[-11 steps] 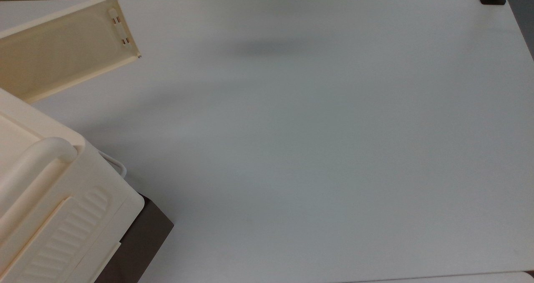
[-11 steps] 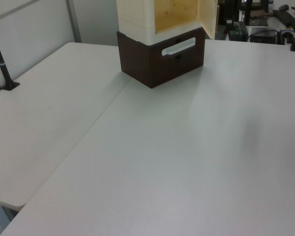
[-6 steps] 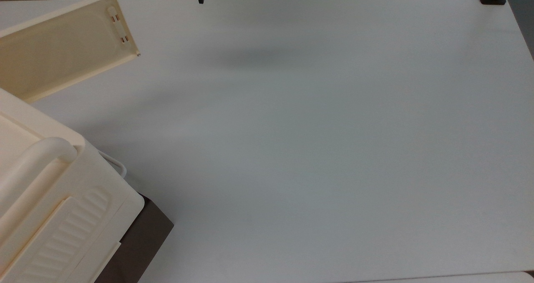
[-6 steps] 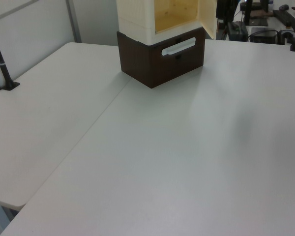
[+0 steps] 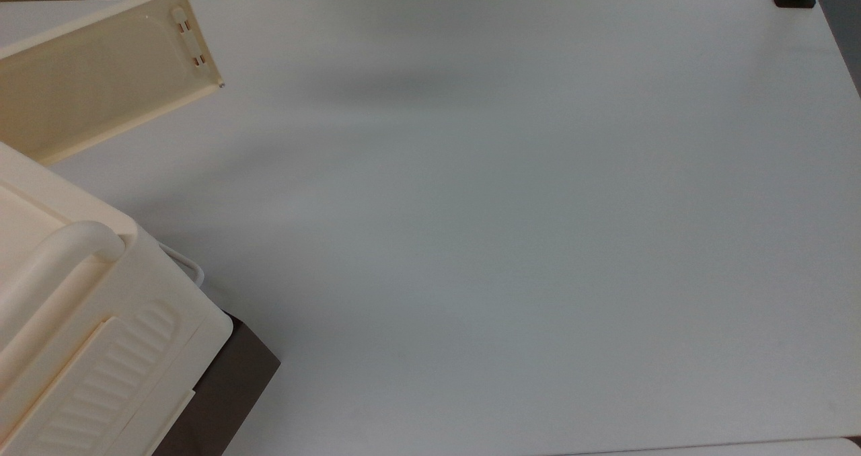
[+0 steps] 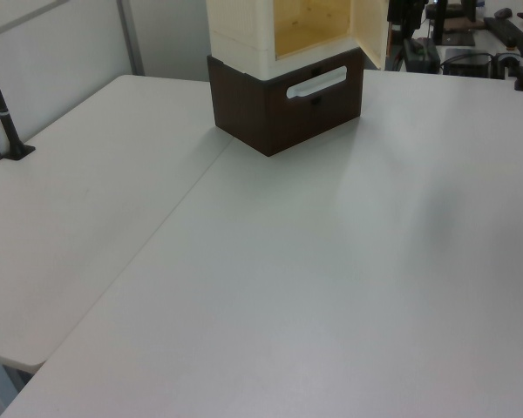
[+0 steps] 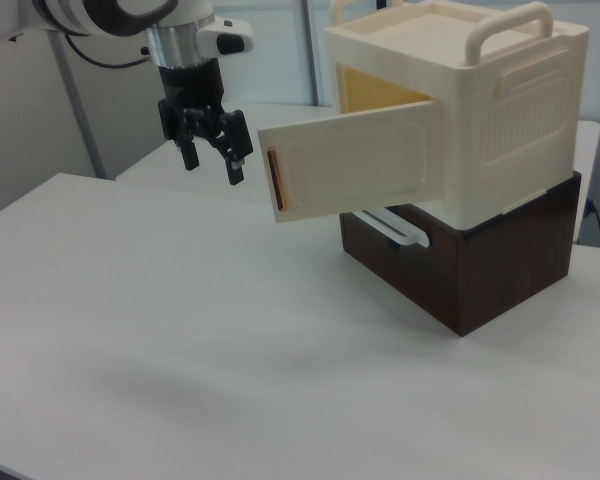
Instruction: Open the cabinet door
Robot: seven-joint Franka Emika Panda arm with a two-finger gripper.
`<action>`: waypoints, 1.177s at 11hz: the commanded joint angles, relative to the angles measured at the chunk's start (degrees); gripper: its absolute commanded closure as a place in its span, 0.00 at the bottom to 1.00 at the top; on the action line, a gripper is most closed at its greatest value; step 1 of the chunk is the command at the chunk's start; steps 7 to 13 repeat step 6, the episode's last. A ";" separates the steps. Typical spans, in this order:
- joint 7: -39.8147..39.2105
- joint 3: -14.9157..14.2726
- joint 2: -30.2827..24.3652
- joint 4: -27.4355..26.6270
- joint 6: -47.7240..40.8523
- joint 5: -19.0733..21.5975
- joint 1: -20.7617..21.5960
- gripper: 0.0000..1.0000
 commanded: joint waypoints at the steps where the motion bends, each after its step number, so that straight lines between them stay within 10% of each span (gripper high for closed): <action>1: 0.27 -0.01 -1.48 -0.84 0.49 -0.08 -0.17 0.00; 13: -0.17 0.17 -2.28 -0.84 -2.33 -0.08 -0.09 0.00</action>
